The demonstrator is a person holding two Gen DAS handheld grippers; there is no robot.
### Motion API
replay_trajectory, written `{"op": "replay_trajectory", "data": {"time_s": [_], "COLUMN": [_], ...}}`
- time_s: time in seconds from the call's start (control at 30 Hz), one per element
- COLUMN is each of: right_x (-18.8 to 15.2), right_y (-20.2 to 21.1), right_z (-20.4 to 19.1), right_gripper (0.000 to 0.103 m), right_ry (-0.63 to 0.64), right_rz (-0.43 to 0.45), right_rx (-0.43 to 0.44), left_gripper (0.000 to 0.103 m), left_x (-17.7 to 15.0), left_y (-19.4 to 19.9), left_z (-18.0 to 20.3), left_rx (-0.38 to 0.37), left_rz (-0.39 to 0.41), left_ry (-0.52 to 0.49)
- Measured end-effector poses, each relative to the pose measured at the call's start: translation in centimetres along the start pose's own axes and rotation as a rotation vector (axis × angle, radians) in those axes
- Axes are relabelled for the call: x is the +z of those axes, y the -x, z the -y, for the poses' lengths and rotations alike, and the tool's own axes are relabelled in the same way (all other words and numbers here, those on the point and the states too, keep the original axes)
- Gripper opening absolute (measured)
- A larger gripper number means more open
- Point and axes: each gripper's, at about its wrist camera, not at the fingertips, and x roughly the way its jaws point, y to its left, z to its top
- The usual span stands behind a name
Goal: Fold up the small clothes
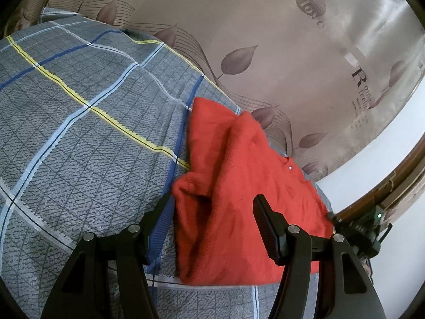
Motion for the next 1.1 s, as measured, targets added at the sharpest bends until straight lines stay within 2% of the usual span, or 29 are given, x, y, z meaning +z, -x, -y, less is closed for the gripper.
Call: {"op": "replay_trajectory", "data": {"time_s": [0.17,0.27,0.37,0.43,0.53,0.67,0.8,0.87,0.93,1.03,1.1], "right_x": [2.7,3.5,2.9,2.6,3.4,3.6,3.5,3.4,3.0,1.6,0.0], "right_y": [-2.2,-4.7,-6.4,-6.1,-4.1,-4.2,-3.5,-1.8,-0.1,0.5,0.1], "right_z": [-2.1,-2.2,-2.0,-1.7,-0.7,1.4,1.8,1.4,-0.3,-4.5,-7.1], "right_gripper": [0.014,0.018,0.015,0.005,0.003,0.001,0.000,0.009,0.009,0.009,0.010], "right_ry": [0.096,0.131,0.132,0.131,0.086,0.050,0.036,0.000,0.038,0.167,0.268], "right_rz": [-0.020,-0.083,-0.138,-0.117,-0.025,-0.066,-0.034,0.036,0.070,-0.008,-0.084], "right_rx": [-0.064,-0.118,-0.117,-0.153,-0.194,-0.209,-0.180,-0.146,-0.102,-0.022,-0.040], "left_gripper": [0.062,0.062,0.062,0.062,0.063,0.063,0.063,0.063,0.063,0.063,0.063], "left_x": [0.0,0.0,0.0,0.0,0.0,0.0,0.0,0.0,0.0,0.0,-0.1], "left_y": [0.0,0.0,0.0,0.0,0.0,0.0,0.0,0.0,0.1,0.1,0.1], "left_z": [0.0,0.0,0.0,0.0,0.0,0.0,0.1,0.0,0.0,0.0,0.0], "left_rx": [0.001,0.001,0.002,0.002,0.002,0.006,0.007,0.005,0.004,0.004,0.004], "left_rz": [0.000,-0.001,-0.001,-0.001,-0.001,-0.003,-0.004,-0.004,-0.004,-0.004,-0.004], "left_ry": [-0.001,-0.001,-0.001,-0.001,0.000,-0.002,-0.002,-0.002,-0.002,-0.001,-0.001]}}
